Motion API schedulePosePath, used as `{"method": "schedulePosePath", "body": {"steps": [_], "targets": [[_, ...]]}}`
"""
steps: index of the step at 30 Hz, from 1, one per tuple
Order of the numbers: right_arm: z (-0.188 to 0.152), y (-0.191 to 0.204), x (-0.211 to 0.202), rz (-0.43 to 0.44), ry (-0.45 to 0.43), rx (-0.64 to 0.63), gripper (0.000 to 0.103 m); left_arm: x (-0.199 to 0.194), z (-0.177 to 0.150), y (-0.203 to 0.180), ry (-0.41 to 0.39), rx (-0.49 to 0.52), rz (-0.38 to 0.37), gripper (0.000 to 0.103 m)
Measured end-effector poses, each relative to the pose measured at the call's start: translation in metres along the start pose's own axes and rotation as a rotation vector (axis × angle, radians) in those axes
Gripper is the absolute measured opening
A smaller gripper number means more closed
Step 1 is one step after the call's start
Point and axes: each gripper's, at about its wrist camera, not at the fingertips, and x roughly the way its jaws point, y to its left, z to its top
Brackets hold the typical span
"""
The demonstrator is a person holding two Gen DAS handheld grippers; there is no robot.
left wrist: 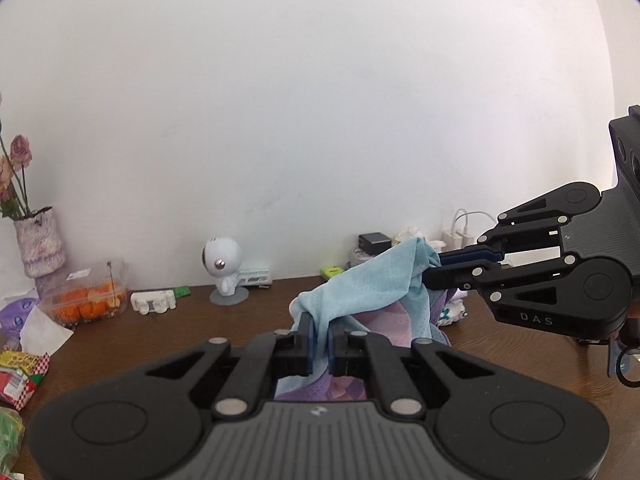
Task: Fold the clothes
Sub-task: 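Lift the garment with both grippers and shake it loose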
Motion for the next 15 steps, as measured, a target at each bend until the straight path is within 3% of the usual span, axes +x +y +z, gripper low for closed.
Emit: {"method": "schedulePosePath", "body": {"steps": [5,9,15], "targets": [[-0.015,-0.001,-0.077,-0.077,-0.001,-0.018,0.006,-0.041,0.000,-0.052,-0.038,0.051,-0.086,0.005],[-0.039,0.007,-0.133,-0.103,0.025,-0.029,0.006,-0.052,-0.018,-0.080,-0.003,0.065,-0.145,0.005],[-0.088,0.030,-0.184,-0.121,0.113,-0.070,0.006,-0.069,-0.044,-0.121,0.051,0.085,-0.233,0.005]]}}
